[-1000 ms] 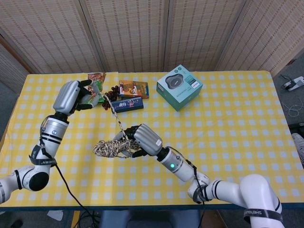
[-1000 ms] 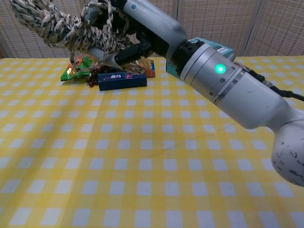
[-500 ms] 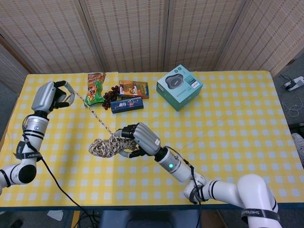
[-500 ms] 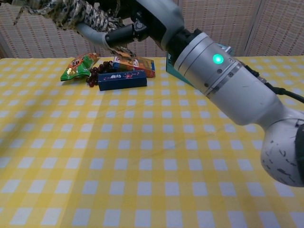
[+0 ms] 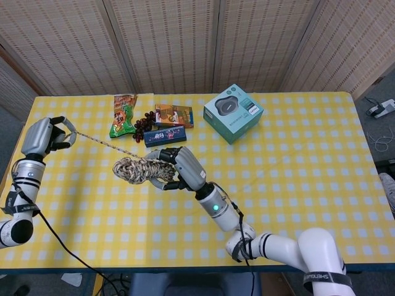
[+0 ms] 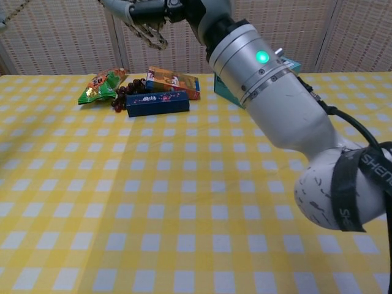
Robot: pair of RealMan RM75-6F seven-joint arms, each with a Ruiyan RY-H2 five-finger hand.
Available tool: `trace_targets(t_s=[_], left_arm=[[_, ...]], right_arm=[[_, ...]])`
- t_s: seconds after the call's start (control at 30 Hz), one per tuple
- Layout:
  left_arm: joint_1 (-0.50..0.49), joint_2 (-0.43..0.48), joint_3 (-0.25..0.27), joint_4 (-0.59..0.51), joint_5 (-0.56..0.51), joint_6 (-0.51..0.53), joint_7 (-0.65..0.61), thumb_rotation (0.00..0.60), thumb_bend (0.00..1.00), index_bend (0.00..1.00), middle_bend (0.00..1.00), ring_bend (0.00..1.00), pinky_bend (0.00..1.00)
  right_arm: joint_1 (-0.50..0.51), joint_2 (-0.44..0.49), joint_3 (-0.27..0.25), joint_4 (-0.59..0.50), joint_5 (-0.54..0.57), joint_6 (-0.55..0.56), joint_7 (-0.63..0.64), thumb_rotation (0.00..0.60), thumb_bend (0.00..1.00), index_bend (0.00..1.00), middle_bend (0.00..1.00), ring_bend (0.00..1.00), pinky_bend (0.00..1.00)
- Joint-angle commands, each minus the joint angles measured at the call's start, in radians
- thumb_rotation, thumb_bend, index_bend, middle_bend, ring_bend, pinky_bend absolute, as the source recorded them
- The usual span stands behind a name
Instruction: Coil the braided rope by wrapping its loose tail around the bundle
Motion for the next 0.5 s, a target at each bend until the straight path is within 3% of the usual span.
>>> trace_targets(t_s=[0.03, 0.5], left_arm=[[0.025, 0.009, 0.015, -0.022, 0.037, 0.028, 0.003, 0.600, 0.43, 0.68, 1.00, 1.00, 1.00], [0.098, 0.058, 0.051, -0.145, 0.209, 0.136, 0.019, 0.600, 0.43, 0.68, 1.00, 1.00, 1.00]], right_arm=[[-0.002, -0.026, 0.028, 0.034, 0.023, 0.024, 0.012, 0.600, 0.35, 0.88, 0.70, 0.61, 0.65], [0.025, -0.143, 0.157, 0.195, 0.125, 0.122, -0.031, 0.600, 0.39, 0.89, 0.70, 0.62, 0.65]])
